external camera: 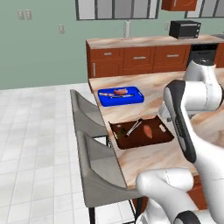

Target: Gather the sweet potatos from the fridge and place them on a tray on the dining counter. Then gather the steaks from the fridge and place them on the other tray.

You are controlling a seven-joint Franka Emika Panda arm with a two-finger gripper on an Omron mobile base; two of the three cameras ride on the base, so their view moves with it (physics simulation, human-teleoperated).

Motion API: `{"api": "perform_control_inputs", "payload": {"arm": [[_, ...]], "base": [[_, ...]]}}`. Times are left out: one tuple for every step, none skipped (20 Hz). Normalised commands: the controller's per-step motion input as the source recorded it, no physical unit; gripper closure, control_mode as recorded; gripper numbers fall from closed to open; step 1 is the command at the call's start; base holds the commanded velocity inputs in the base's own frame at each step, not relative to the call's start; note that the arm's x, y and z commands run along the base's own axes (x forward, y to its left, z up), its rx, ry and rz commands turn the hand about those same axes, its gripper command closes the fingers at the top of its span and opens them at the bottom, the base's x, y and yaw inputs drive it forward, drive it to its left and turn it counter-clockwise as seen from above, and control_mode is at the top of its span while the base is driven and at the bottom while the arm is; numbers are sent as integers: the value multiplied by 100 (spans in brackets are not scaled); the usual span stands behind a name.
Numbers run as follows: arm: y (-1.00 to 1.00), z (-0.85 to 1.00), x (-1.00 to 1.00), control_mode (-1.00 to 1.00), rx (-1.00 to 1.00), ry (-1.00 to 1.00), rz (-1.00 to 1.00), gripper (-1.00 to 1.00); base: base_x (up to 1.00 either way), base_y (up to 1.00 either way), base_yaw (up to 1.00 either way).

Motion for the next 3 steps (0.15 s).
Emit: {"api": "perform_control_inputs", "payload": {"arm": [[20,16,-100,-100,-3,0,19,-100],[14,1,-100,-100,0,0,18,-100],[9,0,-100,-100,0,0,17,-100]], "base": [[0,0,0],[0,0,0],[0,0,0]]}}
